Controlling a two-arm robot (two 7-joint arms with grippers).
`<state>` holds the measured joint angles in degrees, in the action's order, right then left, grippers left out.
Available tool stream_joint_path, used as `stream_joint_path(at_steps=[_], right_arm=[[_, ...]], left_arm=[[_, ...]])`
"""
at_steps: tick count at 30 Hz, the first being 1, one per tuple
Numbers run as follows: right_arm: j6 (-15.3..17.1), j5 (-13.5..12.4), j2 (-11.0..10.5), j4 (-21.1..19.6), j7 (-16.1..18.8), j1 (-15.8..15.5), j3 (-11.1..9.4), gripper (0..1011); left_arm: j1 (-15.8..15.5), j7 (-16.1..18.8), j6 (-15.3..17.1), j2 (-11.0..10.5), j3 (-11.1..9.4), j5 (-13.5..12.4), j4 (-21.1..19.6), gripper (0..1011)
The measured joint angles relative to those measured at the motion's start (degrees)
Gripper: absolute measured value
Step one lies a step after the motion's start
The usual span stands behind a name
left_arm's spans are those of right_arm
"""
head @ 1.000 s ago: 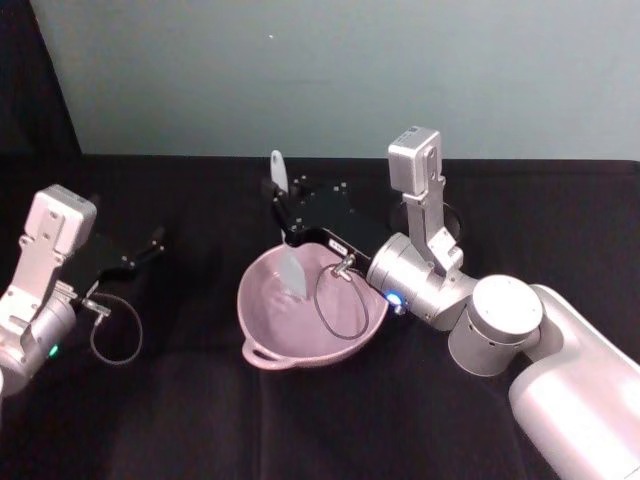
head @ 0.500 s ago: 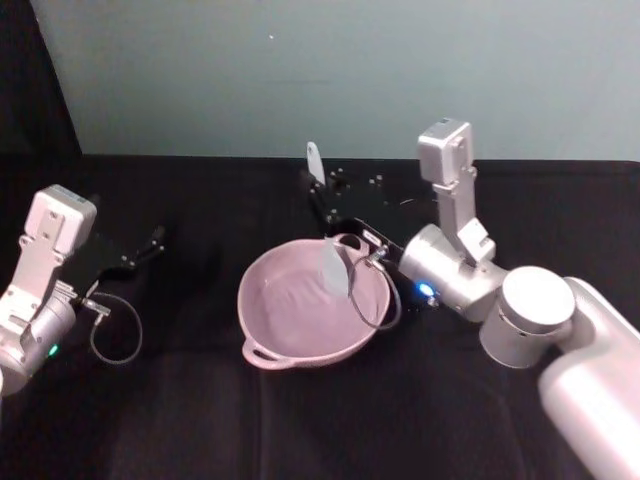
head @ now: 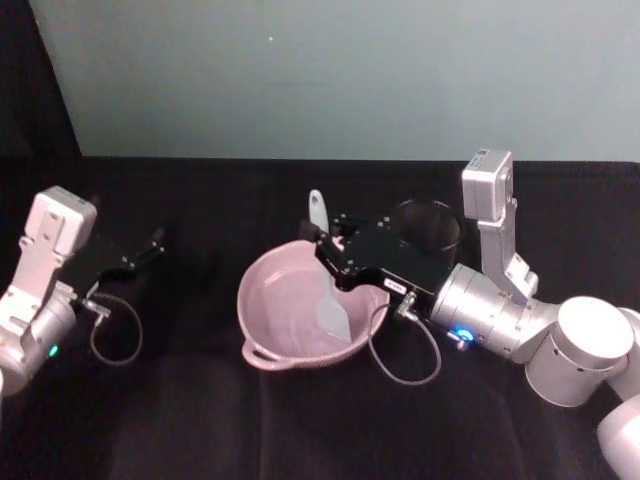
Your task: Use the one hand to pick up the spoon and stir the clear water in the bowl.
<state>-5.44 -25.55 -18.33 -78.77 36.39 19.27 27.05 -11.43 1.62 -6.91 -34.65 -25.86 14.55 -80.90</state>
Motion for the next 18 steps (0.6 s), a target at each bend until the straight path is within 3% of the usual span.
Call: stream_joint_path(at_steps=[6,18], right_arm=[[0.40,-1.15,-0.61,-1.87,0.55,-0.92,1.42,114],[-0.31,-1.96,2.71,2.30,-0.59,1.89,4.35,113]], left_arm=[[0.00,0.00,0.00,0.00,0.00,0.00,0.00,1011],[0.00,0.00,0.01,0.00,0.00,0.00,0.00,1011]])
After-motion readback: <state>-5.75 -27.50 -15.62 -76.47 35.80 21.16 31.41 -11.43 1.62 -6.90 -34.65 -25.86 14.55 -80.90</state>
